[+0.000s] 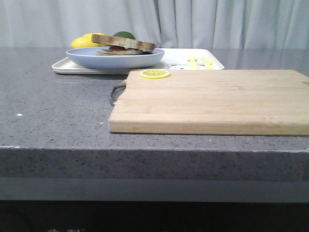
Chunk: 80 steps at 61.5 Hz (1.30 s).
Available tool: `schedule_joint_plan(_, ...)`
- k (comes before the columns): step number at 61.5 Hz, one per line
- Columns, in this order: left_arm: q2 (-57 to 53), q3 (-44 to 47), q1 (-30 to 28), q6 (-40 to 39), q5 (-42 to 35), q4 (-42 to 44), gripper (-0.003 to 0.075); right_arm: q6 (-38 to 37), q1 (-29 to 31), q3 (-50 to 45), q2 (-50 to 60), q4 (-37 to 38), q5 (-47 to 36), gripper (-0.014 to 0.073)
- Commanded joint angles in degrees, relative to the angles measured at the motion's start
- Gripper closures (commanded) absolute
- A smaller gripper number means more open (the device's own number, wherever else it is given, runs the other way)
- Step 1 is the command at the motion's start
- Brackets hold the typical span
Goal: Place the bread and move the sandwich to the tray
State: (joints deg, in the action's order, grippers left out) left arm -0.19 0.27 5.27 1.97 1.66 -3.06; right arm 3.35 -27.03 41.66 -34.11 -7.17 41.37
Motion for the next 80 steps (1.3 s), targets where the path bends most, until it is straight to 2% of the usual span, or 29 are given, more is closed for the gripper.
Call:
schedule_joint_plan(1, -1.4, 0.0, 0.0, 0.0, -4.7, -0.6, 0.0741, 0.0, 0.1, 1.4, 0.0, 0.0, -4.2, 0.0662)
schedule_joint_plan(21, -1.4, 0.0, -0.2, -0.2, -5.0, -1.9, 0.0741, 0.0, 0.1, 1.4, 0.0, 0.0, -4.2, 0.0662)
schedule_joint_plan(34, -1.4, 0.0, -2.4, -0.2, -5.0, -1.9, 0.0741, 0.0, 0.1, 1.4, 0.0, 0.0, -4.2, 0.0662)
schedule_joint_plan(80, -1.4, 0.0, -2.4, -0.2, -5.0, -1.9, 0.0741, 0.0, 0.1, 1.4, 0.0, 0.0, -4.2, 0.0662)
